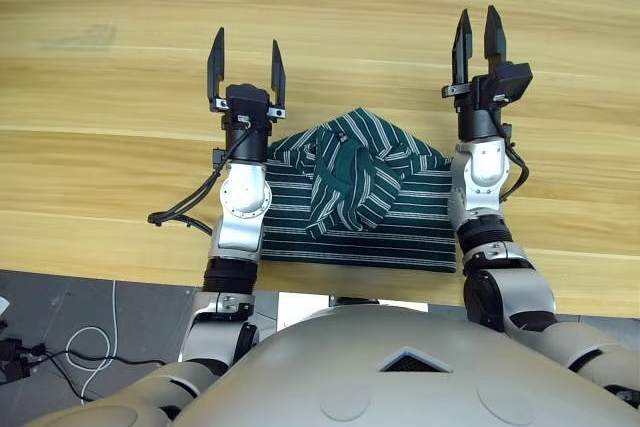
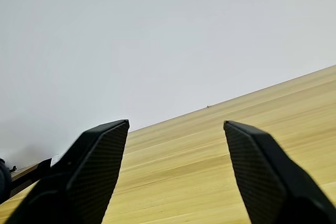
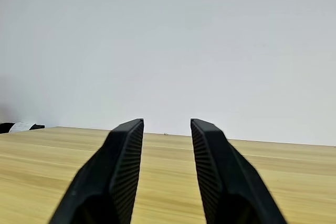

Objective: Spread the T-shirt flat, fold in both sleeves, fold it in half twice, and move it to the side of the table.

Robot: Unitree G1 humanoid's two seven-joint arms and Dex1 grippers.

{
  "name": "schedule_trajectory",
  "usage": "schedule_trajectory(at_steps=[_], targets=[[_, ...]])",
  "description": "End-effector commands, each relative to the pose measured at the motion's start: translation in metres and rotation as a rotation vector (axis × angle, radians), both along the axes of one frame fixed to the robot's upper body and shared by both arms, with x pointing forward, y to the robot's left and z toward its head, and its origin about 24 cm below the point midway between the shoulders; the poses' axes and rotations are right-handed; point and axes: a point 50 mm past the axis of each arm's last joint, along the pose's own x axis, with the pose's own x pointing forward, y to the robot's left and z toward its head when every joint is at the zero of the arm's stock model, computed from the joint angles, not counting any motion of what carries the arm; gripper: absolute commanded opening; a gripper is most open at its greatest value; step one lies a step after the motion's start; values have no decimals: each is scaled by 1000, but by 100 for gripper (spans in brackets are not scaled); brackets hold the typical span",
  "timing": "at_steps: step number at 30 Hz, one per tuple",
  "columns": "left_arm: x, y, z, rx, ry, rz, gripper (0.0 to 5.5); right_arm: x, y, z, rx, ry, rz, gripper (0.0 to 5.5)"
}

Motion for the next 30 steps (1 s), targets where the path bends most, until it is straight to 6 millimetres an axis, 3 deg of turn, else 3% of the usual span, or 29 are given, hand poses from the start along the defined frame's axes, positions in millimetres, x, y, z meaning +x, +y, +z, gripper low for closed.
schedule_trajectory(at_steps=[1, 9, 11, 15, 18, 22, 25, 30], targets=[[2, -1, 4, 6, -18, -4, 336, 2, 0, 4, 5, -17, -2, 165], [-1, 3, 4, -56, 16, 37, 336, 4, 4, 3, 7, -9, 9, 165], [-15, 3, 11, -110, 33, 62, 336, 6, 6, 4, 12, -5, 16, 165], [-62, -14, 18, -39, 133, -57, 336, 4, 8, 6, 19, -17, 17, 165], [-97, -18, 13, -19, 273, -140, 336, 2, 10, 7, 23, -24, 16, 165], [-128, -16, -6, 18, 477, -206, 336, 0, 10, 8, 27, -29, 11, 165], [-141, -18, -14, 5, 558, -239, 336, 0, 9, 8, 28, -30, 10, 165], [-146, -29, -15, -63, 593, -325, 336, -1, 8, 9, 28, -31, 5, 165]])
